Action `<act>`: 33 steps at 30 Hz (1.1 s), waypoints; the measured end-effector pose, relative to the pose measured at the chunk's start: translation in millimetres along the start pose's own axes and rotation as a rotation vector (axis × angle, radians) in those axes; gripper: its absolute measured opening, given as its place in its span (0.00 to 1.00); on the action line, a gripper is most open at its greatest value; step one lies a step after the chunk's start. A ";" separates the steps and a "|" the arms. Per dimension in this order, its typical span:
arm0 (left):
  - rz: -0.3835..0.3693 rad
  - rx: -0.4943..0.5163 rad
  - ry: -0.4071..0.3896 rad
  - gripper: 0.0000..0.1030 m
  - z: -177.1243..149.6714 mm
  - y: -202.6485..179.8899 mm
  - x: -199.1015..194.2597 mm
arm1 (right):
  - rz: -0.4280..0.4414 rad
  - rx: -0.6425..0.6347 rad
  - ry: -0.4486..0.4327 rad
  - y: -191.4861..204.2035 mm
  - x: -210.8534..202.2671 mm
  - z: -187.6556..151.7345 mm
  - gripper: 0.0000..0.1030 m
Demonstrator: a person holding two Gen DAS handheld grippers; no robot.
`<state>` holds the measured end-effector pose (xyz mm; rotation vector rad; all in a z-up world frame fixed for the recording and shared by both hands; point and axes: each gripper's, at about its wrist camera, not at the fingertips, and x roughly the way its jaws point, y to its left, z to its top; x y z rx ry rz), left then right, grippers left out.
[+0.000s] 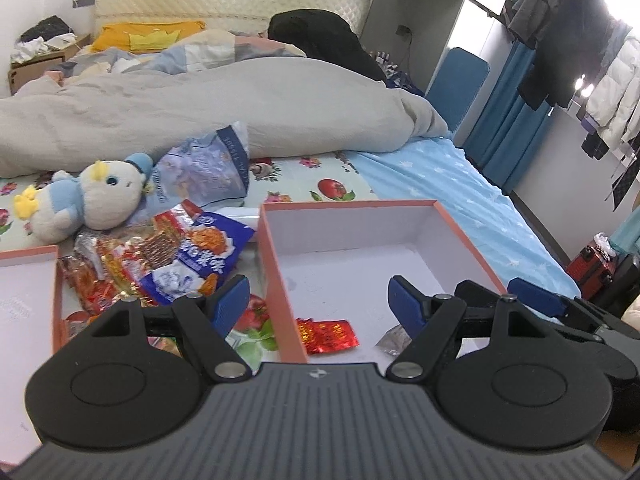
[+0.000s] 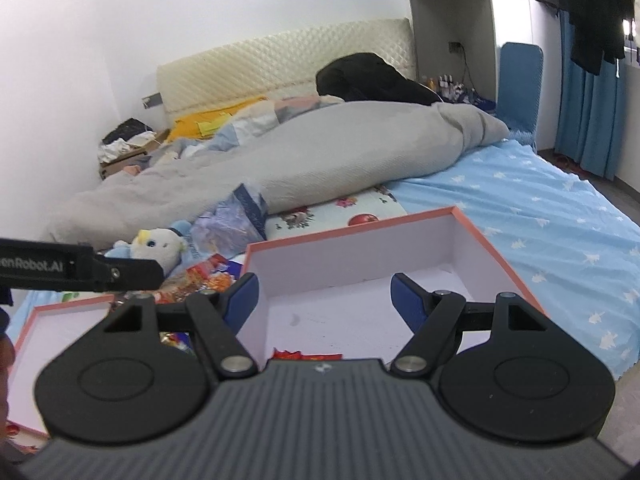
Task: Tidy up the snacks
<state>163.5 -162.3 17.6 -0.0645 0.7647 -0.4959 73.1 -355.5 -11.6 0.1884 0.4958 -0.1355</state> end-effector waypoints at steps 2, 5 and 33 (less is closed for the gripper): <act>0.006 -0.005 -0.007 0.78 -5.1 4.8 -8.4 | 0.012 -0.003 -0.007 5.9 -5.4 -2.3 0.73; 0.024 -0.013 -0.017 0.78 -11.6 11.9 -20.3 | 0.030 -0.012 -0.015 14.6 -13.0 -6.4 0.73; 0.147 -0.102 -0.034 0.78 -63.0 64.0 -69.2 | 0.176 -0.113 -0.010 83.8 -36.6 -42.1 0.73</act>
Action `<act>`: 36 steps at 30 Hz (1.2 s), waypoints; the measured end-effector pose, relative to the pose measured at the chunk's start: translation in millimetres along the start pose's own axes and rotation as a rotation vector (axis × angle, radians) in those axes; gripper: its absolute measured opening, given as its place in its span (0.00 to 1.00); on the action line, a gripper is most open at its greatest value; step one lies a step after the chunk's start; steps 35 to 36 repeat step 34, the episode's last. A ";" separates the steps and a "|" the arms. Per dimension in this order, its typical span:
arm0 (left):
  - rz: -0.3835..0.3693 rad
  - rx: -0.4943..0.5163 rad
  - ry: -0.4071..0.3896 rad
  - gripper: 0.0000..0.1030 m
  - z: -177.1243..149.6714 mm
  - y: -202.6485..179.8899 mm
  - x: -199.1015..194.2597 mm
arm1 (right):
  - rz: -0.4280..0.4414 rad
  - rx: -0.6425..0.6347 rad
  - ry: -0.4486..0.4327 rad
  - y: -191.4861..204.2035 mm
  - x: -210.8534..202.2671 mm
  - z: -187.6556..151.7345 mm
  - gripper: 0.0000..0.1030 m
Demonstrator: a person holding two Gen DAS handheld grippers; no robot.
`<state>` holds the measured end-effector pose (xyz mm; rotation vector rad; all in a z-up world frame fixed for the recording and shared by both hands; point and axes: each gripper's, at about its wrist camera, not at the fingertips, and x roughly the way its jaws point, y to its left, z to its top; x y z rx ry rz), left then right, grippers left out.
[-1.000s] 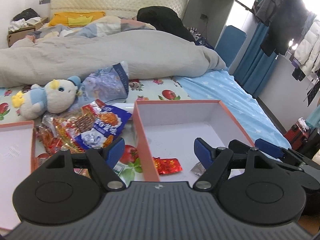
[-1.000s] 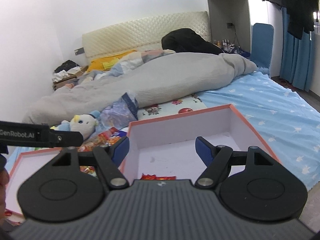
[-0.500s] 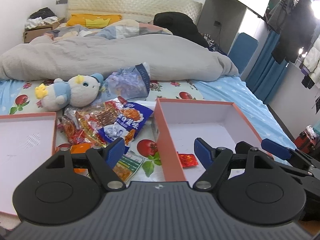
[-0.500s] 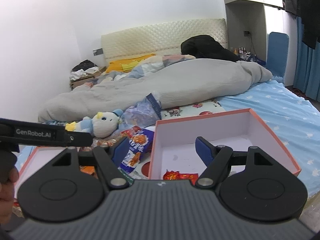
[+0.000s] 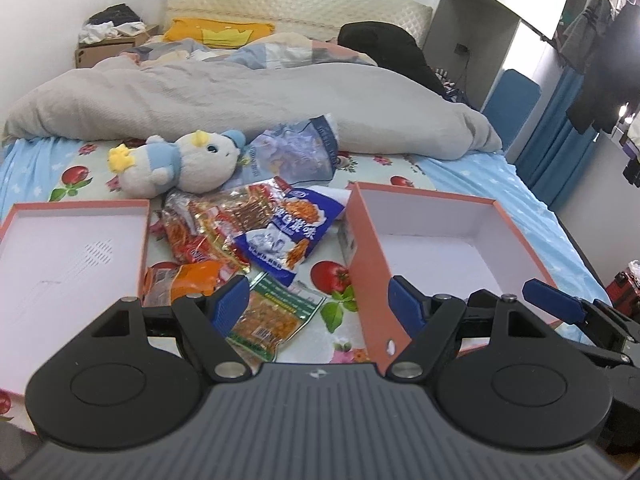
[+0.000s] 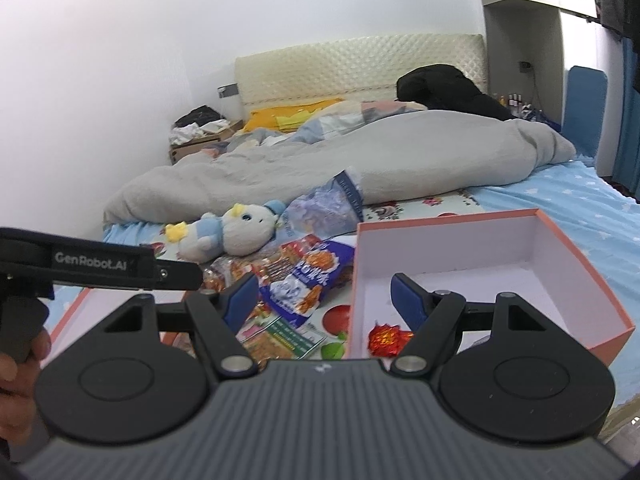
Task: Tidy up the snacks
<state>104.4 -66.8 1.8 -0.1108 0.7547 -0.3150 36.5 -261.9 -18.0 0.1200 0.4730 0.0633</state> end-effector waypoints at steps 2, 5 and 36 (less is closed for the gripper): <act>0.009 -0.005 0.001 0.78 -3.8 2.9 -1.6 | 0.009 -0.012 0.005 5.1 -0.2 -2.7 0.73; 0.012 -0.011 0.007 0.78 -9.4 6.4 -3.6 | 0.022 -0.030 0.013 12.3 0.1 -7.4 0.73; 0.053 -0.019 -0.031 0.89 -18.6 19.7 -15.9 | 0.025 -0.044 0.028 24.2 2.8 -14.2 0.73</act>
